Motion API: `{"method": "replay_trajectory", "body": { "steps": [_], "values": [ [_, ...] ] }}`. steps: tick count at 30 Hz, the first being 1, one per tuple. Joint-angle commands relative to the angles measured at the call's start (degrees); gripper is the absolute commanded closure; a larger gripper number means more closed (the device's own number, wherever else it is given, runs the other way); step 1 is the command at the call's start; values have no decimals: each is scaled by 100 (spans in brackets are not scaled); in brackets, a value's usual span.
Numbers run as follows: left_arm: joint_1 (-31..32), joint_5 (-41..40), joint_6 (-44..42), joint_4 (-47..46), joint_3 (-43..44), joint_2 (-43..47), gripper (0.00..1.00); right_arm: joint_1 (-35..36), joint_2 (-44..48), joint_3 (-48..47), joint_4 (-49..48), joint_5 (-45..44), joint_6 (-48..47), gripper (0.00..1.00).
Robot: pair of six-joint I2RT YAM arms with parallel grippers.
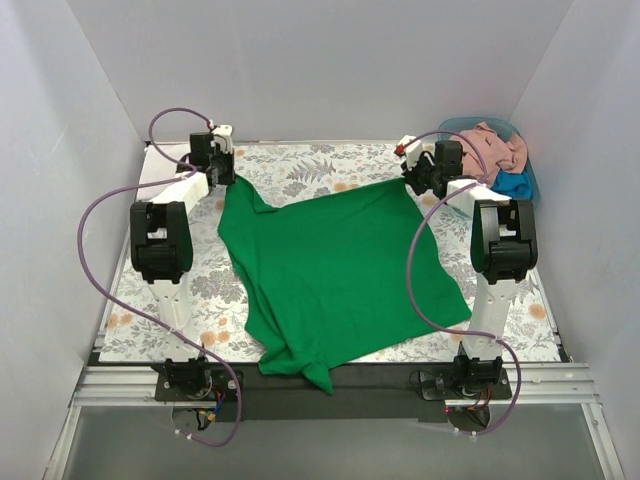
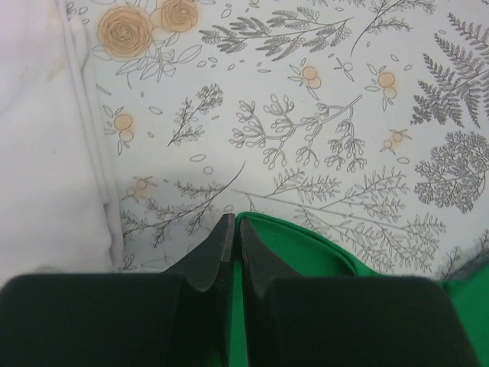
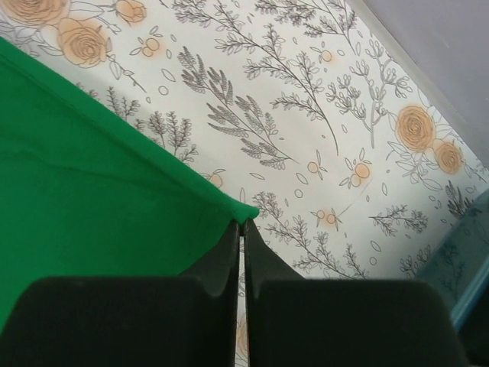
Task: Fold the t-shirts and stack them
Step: Flatten the tshirt out
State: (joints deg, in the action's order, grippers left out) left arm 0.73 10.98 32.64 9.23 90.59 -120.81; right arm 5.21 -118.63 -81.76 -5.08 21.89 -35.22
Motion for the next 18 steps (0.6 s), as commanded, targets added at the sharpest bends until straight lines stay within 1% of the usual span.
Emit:
{"method": "replay_trajectory", "body": {
  "steps": [1, 4, 5, 9, 10, 12, 15, 18],
  "values": [
    [453, -834, -267, -27, 495, 137, 100, -38, 103, -306, -380, -325, -47, 99],
    [708, -1019, -311, -141, 311, 164, 100, -38, 147, -297, -388, -395, 76, 99],
    [735, -1254, -294, -167, 293, 137, 100, -38, 147, -297, -388, -440, 94, 99],
    [718, -1397, -276, -141, 451, -144, 100, -38, 68, -428, -388, -948, 138, 99],
    [709, -1388, -311, -133, 608, -214, 100, -38, 51, -455, -380, -1159, 121, 99],
    [691, -1319, -399, -106, 802, -451, 100, -38, 24, -516, -388, -1327, 24, 99],
    [674, -1169, -461, -124, 1328, -802, 100, -38, -55, -596, -380, -1582, -46, 99],
    [665, -1308, -504, -176, 2049, -1277, 100, -38, -212, -745, -362, -1854, -55, 99]
  ]
}}
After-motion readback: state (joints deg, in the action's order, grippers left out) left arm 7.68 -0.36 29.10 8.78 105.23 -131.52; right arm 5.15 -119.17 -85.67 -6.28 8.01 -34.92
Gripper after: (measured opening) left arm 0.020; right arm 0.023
